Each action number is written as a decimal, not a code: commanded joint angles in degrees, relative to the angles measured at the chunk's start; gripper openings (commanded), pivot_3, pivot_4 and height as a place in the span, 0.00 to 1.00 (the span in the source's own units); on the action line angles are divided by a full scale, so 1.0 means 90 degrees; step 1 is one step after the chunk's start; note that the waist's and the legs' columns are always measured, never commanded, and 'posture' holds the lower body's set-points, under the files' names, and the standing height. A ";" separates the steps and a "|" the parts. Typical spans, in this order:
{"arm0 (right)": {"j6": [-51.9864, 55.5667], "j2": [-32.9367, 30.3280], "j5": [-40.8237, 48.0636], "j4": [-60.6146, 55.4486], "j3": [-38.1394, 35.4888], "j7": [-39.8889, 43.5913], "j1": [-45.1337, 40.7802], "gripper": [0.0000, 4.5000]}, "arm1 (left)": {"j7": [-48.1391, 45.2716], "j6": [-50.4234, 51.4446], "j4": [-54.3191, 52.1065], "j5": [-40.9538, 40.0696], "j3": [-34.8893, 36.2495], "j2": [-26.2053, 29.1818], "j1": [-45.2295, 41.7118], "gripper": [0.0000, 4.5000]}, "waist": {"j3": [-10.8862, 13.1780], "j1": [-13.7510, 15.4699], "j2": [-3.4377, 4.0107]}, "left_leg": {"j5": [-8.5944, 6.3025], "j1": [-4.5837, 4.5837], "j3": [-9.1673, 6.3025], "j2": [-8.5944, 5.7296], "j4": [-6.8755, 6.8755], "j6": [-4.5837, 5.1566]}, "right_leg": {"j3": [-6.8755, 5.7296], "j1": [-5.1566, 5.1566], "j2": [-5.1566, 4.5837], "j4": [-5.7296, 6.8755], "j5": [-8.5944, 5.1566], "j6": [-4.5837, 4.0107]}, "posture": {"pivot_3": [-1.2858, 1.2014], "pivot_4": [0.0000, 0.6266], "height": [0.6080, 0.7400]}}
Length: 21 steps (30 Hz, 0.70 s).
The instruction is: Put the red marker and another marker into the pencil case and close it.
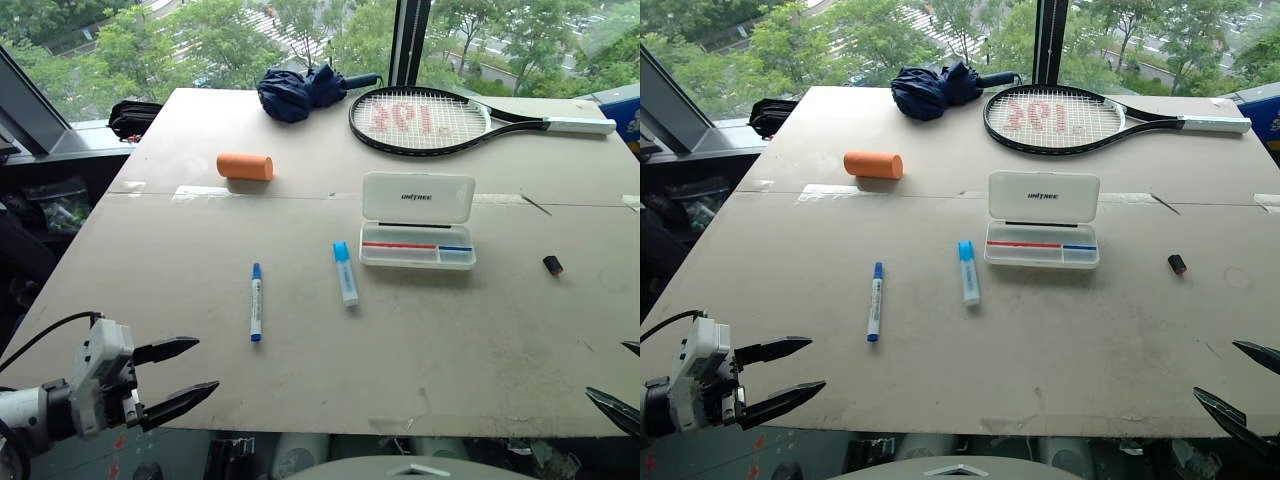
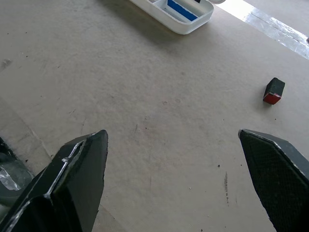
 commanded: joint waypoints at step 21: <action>0.0144 0.0470 0.0402 -0.1335 0.0418 -0.0717 0.0180 0.97 | 0.2007 0.2469 -0.0265 0.0832 -0.5316 -0.0503 -0.7099 1.00 | -0.0002 0.0010 0.0007 | 0.0001 -0.0004 0.0002 -0.0047 0.0017 0.0002 | -0.0008 0.0009 0.0043 0.0016 0.0016 0.0032 | 0.52 0.24 0.93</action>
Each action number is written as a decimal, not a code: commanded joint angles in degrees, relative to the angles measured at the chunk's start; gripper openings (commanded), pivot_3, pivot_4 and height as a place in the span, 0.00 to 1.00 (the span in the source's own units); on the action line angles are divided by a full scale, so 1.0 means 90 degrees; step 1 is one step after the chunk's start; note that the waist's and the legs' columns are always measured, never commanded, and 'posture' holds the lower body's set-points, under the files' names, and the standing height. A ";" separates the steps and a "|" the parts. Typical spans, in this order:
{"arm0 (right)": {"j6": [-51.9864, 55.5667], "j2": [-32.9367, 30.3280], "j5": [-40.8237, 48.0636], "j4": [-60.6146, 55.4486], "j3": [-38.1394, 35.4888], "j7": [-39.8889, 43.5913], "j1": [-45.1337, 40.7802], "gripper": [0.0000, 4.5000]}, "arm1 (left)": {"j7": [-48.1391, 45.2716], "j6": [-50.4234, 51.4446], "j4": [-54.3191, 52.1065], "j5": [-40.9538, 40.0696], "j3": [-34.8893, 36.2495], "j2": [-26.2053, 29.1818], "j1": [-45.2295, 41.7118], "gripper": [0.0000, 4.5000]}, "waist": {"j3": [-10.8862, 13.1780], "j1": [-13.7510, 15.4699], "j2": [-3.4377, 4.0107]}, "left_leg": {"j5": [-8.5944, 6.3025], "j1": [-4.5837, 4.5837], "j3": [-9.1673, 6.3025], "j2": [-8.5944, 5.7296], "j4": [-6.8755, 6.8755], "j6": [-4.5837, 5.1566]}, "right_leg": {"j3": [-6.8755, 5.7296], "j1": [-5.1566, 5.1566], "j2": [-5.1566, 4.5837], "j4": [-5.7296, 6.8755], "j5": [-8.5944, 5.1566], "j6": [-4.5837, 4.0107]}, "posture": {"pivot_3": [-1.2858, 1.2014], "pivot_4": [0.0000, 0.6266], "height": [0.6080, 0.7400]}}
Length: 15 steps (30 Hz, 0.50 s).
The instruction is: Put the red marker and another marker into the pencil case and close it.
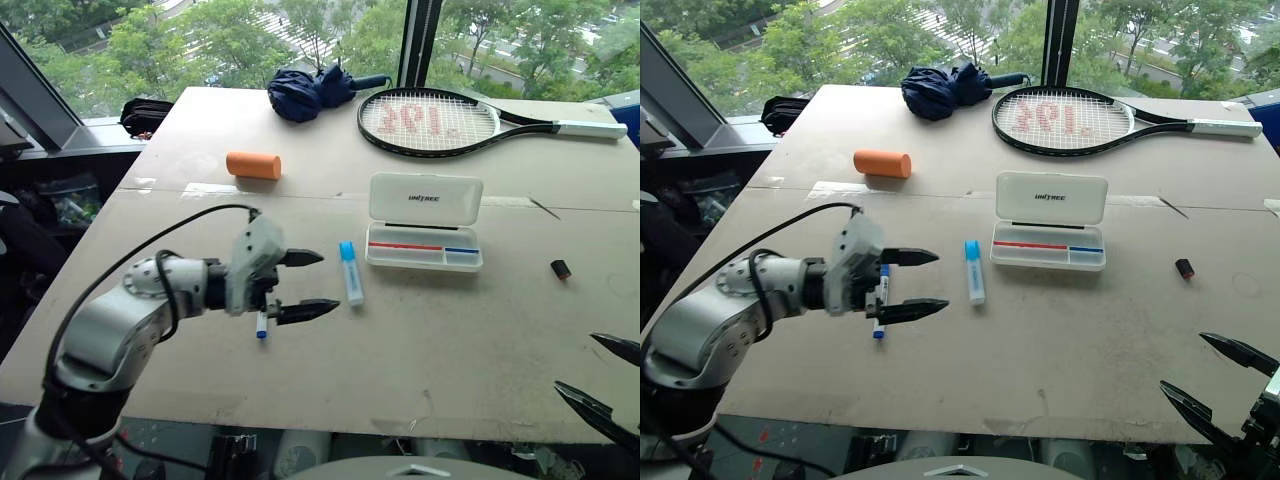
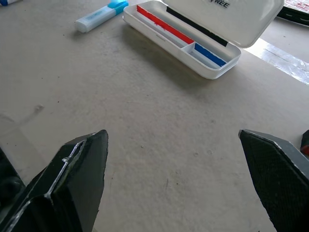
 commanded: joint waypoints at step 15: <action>-0.0060 0.0479 0.0167 -0.1386 0.0313 -0.0778 0.0404 0.97 | -0.0447 -0.0749 0.3812 0.2564 -0.3057 -0.2280 -0.2994 1.00 | 0.0007 -0.0066 0.0005 | -0.0001 -0.0009 -0.0018 0.0002 -0.0002 0.0003 | -0.0009 -0.0009 0.0011 0.0009 -0.0008 0.0008 | 0.52 0.24 0.93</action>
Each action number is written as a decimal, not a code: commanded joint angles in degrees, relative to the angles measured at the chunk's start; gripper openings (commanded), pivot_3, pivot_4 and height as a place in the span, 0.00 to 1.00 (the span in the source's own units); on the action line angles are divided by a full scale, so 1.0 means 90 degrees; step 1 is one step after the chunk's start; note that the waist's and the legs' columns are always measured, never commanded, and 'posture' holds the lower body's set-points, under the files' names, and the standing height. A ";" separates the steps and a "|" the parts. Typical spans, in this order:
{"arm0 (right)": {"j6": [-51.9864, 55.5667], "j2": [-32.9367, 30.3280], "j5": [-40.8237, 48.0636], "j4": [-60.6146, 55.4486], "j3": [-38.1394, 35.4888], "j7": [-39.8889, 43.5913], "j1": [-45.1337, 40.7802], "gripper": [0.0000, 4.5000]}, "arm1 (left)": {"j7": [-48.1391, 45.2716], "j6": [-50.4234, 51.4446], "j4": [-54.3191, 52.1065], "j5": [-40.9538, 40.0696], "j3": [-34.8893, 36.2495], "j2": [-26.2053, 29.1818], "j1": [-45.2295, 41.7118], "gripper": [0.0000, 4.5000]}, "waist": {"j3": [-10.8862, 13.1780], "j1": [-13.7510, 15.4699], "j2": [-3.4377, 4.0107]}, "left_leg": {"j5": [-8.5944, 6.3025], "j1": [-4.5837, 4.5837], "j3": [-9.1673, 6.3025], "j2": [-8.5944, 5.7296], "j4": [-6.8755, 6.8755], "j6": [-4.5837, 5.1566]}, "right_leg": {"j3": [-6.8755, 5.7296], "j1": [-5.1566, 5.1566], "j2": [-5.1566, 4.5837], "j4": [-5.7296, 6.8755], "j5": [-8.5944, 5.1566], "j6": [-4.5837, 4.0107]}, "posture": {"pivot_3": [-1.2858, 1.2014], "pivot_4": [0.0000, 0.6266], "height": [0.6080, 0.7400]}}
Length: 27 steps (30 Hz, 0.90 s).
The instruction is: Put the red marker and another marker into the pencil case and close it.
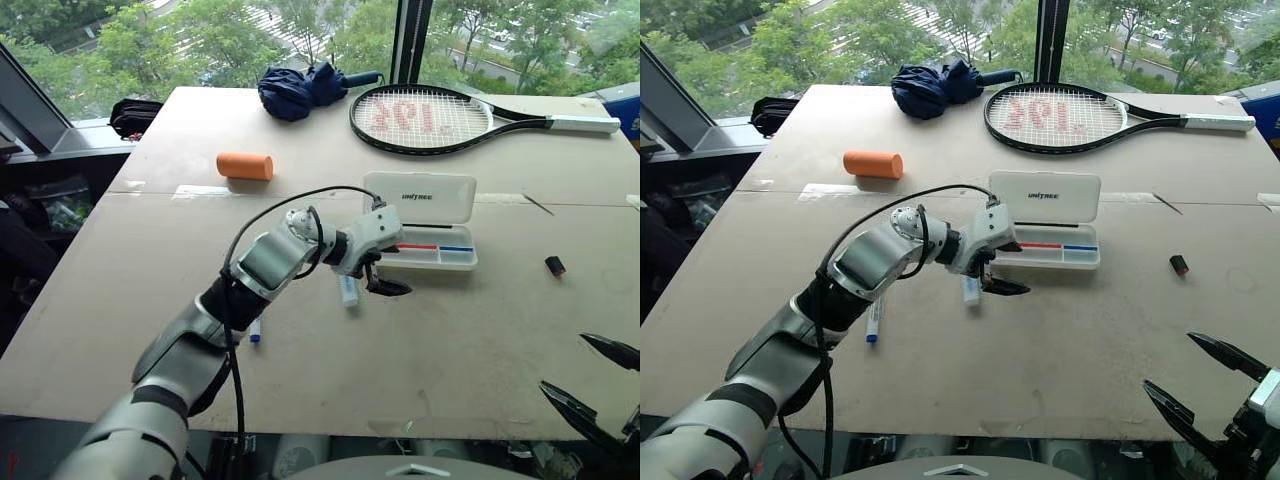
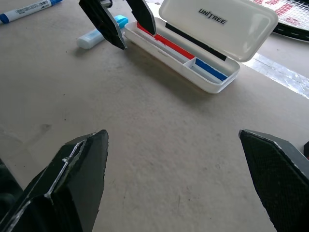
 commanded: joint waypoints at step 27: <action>-0.0748 0.0694 0.0107 -0.0369 0.0229 -0.0269 0.0696 1.00 | -0.1423 0.0245 -0.0413 0.0894 -0.0498 -0.0425 0.0055 0.00 | -0.0002 -0.0009 0.0003 | -0.0001 -0.0001 -0.0002 0.0003 0.0001 0.0001 | 0.0000 0.0001 -0.0006 0.0000 -0.0004 0.0003 | 0.52 0.24 0.93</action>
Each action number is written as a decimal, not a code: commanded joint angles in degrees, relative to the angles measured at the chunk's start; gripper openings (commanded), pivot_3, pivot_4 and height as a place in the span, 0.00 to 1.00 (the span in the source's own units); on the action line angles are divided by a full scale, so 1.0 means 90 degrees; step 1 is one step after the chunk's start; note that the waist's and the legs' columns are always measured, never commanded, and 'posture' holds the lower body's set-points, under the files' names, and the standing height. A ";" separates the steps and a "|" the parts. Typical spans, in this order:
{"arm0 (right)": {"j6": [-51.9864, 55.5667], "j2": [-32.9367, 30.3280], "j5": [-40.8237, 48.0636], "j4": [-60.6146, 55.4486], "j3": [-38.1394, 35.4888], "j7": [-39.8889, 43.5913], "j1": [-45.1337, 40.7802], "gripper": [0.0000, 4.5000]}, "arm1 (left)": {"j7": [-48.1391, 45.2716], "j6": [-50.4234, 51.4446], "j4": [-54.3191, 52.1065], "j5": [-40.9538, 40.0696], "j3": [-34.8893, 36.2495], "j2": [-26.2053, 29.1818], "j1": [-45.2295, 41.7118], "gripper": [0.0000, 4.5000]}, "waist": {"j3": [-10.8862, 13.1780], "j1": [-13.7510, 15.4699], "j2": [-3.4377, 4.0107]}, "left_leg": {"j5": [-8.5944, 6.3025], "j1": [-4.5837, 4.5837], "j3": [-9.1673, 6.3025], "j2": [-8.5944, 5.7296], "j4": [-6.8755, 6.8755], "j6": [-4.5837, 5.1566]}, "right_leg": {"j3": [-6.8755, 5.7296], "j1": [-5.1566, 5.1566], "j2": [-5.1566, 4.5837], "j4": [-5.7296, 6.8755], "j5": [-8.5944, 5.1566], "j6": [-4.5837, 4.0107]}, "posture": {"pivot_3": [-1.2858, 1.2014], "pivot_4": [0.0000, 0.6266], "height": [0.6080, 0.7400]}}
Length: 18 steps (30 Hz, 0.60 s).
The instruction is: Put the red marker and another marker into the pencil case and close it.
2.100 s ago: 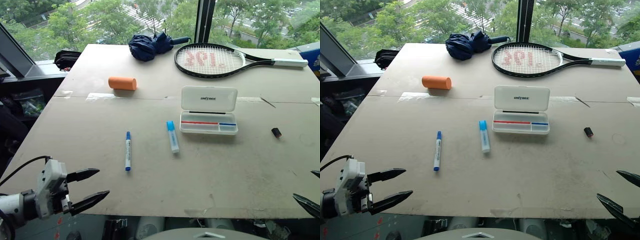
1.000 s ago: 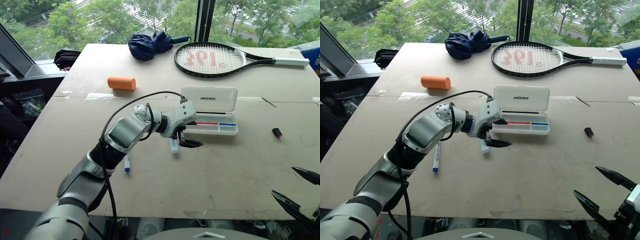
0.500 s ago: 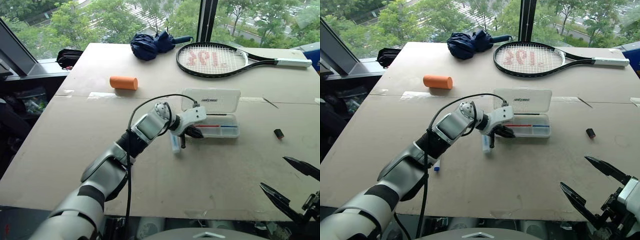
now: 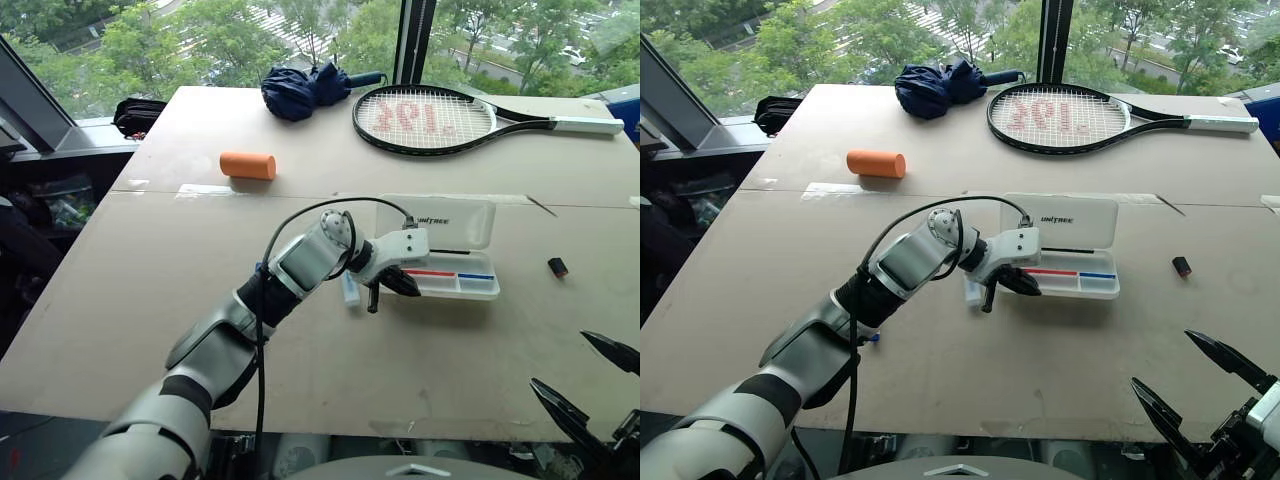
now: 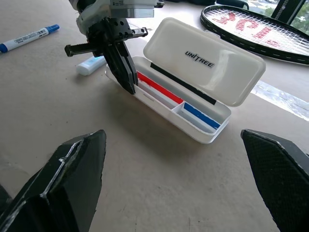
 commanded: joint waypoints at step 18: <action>-0.0008 -0.0325 0.0144 -0.0049 0.0135 0.0117 0.0069 1.00 | 0.0603 0.1827 -0.1997 -0.0936 0.1061 0.0427 0.0662 0.63 | 0.0003 0.0009 0.0005 | 0.0000 -0.0003 -0.0005 0.0009 0.0000 0.0000 | -0.0003 -0.0001 -0.0002 0.0001 -0.0001 -0.0002 | 0.52 0.24 0.93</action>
